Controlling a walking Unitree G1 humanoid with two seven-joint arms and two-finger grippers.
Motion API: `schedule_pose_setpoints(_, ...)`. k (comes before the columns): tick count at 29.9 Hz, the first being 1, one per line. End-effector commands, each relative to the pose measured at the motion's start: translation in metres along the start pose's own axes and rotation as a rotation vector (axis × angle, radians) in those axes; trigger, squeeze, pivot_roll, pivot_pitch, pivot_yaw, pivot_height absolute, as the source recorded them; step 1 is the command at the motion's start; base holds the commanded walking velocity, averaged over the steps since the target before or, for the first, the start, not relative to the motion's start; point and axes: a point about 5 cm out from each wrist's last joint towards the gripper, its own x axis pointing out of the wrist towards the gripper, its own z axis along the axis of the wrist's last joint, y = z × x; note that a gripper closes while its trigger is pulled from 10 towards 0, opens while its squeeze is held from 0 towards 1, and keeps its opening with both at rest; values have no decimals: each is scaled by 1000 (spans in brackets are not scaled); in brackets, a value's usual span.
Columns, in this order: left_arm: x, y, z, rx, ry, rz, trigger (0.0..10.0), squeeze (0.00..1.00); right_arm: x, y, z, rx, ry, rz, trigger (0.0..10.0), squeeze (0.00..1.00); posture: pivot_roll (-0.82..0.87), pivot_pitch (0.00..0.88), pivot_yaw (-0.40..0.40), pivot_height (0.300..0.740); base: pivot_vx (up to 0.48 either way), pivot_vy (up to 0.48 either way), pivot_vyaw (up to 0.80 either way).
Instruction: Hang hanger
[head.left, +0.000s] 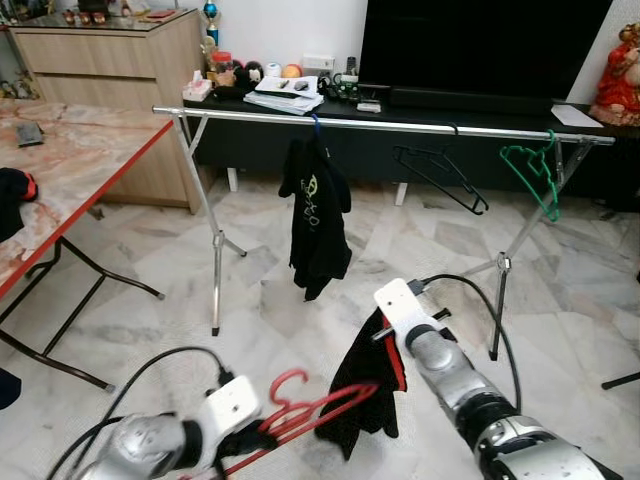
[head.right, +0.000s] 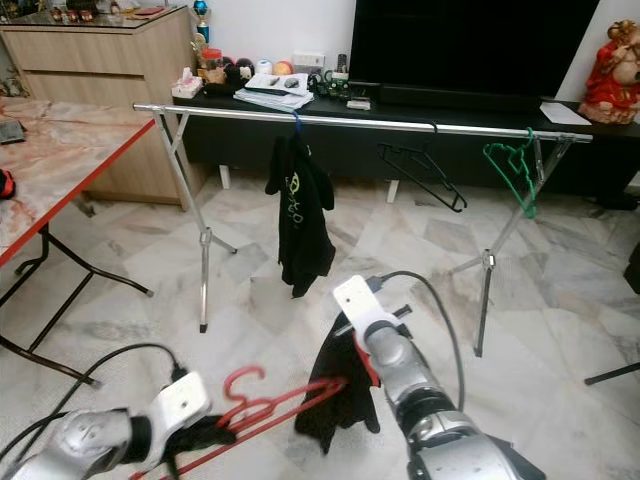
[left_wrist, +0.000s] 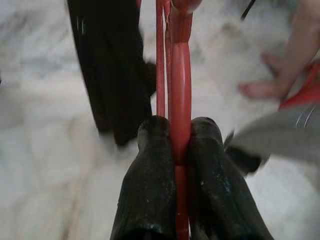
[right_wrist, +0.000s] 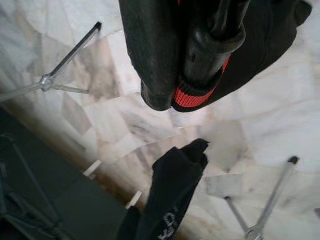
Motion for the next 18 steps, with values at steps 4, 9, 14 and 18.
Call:
schedule_pose_setpoints(4,6,-6,12,-24,-36,-15,10000,0,2,2,8,5,7,17,10000,0,157,0,-90,740,0,0,0)
schedule_pose_setpoints(9,12,-7,17,-18,-56,1,10000,0,2,4,5,3,18,29,10000,0,153,0,-95,740,0,0,0)
schedule_pose_setpoints(14,16,4,19,-9,-66,125,10000,0,1,6,4,33,26,37,10000,0,148,0,-100,740,0,0,0)
schedule_pose_setpoints(18,14,5,19,-12,-48,121,10000,0,1,5,2,33,32,38,10000,0,152,0,-105,740,0,0,0)
